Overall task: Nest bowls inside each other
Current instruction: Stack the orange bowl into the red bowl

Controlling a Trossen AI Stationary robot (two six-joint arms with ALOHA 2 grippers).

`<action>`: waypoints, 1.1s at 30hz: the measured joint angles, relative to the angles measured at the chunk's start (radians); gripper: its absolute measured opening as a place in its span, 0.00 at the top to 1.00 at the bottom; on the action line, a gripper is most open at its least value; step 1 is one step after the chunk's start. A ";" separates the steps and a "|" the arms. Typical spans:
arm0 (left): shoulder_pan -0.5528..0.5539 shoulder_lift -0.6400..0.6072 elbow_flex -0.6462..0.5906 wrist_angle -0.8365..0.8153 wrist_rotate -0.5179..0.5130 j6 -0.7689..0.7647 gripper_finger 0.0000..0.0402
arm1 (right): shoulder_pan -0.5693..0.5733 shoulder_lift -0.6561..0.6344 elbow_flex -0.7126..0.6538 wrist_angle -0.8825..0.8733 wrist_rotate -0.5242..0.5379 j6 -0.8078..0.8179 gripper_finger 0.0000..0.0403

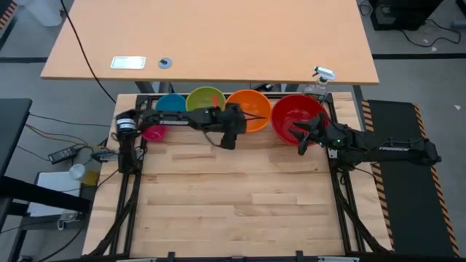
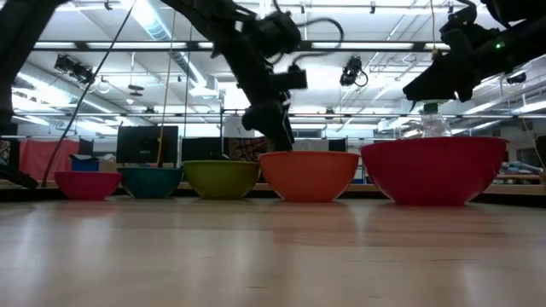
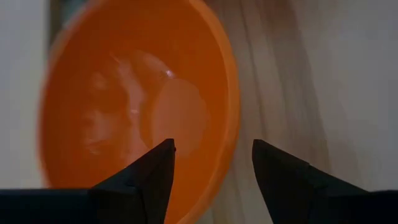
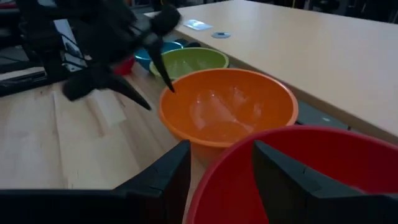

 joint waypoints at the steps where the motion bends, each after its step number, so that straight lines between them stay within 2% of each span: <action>1: 0.001 0.026 0.034 -0.024 -0.003 0.004 0.46 | 0.001 0.000 0.000 0.000 0.001 -0.001 0.56; 6: 0.001 0.116 0.159 -0.134 -0.026 0.014 0.47 | 0.001 0.000 0.000 -0.008 0.000 -0.001 0.56; 9: 0.002 0.145 0.188 -0.153 -0.039 0.037 0.51 | 0.001 0.000 0.000 -0.023 -0.001 -0.003 0.56; 13: 0.003 0.156 0.191 -0.161 -0.045 0.070 0.64 | 0.001 0.000 0.000 -0.046 0.000 -0.004 0.56; 19: -0.002 0.157 0.190 -0.165 -0.042 0.094 0.91 | 0.001 0.000 0.000 -0.053 0.006 -0.008 0.56; 21: -0.003 0.157 0.190 -0.165 -0.043 0.091 0.96 | 0.001 0.000 0.000 -0.053 0.006 -0.009 0.56; 28: -0.002 0.157 0.190 -0.153 -0.048 0.096 0.96 | 0.001 0.000 0.000 -0.054 -0.001 -0.002 0.56; 33: -0.011 0.157 0.189 -0.108 -0.123 0.111 0.97 | 0.001 0.000 0.000 -0.054 -0.001 0.004 0.56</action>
